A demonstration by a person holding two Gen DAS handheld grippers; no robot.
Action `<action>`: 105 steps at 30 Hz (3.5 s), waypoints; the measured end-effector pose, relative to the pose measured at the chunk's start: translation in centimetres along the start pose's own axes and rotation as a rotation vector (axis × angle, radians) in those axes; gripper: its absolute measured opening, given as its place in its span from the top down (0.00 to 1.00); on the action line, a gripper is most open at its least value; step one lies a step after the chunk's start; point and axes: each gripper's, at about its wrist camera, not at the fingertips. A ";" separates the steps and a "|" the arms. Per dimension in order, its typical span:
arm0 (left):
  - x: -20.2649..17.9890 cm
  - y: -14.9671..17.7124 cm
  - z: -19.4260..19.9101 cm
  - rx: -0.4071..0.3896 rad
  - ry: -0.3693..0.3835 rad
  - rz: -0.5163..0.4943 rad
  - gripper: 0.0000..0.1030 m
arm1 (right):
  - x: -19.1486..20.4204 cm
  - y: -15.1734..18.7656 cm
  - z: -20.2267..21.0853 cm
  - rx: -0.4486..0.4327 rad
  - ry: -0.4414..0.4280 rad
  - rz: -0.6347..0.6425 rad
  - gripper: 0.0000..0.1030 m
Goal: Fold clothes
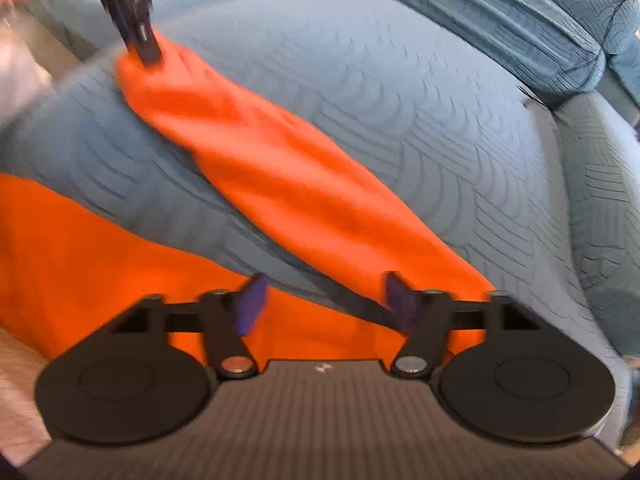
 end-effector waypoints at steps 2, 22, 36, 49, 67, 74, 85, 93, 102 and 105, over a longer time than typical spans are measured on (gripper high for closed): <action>0.3 -0.5 0.5 -0.016 0.026 0.023 0.66 | 0.3 -0.3 -1.1 0.031 0.044 0.019 0.81; 2.7 -1.8 3.4 -0.024 0.029 0.085 0.54 | -0.5 1.2 0.6 0.139 -0.169 0.062 0.80; -3.3 3.9 -0.4 0.021 -0.122 -0.363 0.41 | -1.3 0.4 5.4 -0.080 -0.164 0.004 0.61; -3.6 3.0 -0.4 0.044 -0.066 -0.414 0.99 | -12.2 6.1 2.8 0.009 -0.198 -0.757 0.61; -0.9 8.1 1.1 0.339 -0.152 -0.365 0.91 | -20.8 6.1 -7.2 0.286 -0.252 0.049 0.58; -4.5 7.0 2.1 0.254 -0.144 -0.491 0.43 | -24.3 3.6 -5.5 0.167 0.072 -0.290 0.69; -7.0 3.7 3.0 0.190 -0.019 -0.646 0.14 | -7.2 12.2 0.8 0.147 -0.014 -1.147 0.35; -10.6 -1.4 3.9 0.263 0.036 -1.083 0.14 | 8.0 10.8 17.0 0.364 0.115 -1.492 0.35; -17.0 5.2 6.5 0.249 -0.054 -1.272 0.03 | 15.4 12.2 23.1 0.542 0.154 -1.626 0.35; -15.9 8.9 4.4 0.294 -0.144 -1.214 0.03 | 20.5 15.2 24.0 0.493 0.170 -1.745 0.35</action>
Point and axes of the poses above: each gripper's, at about its wrist camera, not at the fingertips, and z roughly against the way its jaws point, x to its left, y to its underside, and after that the axes turned 10 degrees about x, right-handed
